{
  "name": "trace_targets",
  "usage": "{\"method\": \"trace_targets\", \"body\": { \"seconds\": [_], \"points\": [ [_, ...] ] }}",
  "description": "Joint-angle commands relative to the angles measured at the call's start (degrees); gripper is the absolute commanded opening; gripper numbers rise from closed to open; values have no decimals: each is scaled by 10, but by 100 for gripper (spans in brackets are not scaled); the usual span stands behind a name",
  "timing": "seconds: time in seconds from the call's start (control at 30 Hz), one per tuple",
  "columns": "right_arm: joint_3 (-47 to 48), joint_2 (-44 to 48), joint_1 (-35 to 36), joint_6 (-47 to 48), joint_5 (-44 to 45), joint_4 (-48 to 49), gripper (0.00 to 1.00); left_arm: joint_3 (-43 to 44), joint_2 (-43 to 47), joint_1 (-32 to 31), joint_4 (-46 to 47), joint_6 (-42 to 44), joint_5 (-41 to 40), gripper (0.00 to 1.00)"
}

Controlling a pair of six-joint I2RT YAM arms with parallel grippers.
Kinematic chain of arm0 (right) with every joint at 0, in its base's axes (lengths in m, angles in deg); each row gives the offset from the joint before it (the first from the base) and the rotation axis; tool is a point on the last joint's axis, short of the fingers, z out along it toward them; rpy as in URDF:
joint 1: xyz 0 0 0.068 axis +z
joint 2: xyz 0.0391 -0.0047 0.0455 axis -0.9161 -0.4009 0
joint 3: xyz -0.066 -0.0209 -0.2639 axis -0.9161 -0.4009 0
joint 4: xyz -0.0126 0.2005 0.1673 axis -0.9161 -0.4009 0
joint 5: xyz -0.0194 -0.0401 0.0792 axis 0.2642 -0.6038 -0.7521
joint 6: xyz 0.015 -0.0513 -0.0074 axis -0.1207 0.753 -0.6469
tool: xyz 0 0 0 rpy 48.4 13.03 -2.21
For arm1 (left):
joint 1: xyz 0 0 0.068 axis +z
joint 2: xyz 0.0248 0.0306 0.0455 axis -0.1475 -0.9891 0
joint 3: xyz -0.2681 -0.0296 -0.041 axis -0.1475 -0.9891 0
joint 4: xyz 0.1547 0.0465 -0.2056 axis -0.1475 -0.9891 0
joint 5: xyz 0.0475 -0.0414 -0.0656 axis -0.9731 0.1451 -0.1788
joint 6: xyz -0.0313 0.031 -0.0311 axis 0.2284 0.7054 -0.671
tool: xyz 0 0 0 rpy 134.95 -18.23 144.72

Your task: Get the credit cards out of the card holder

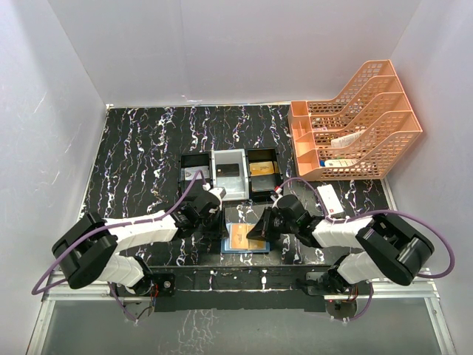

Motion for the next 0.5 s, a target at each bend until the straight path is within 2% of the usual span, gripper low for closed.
{"method": "trace_targets", "body": {
  "seconds": [0.0,0.37,0.47],
  "points": [
    [-10,25,-10,9,-8,9,0,-5,-8,-2,-30,11,-10,12],
    [-15,32,-34,36,-44,0,0,-6,-4,-2,-23,12,-14,13],
    [-16,29,-35,34,-40,2,0,1,21,-2,-26,8,-18,17]
  ]
}}
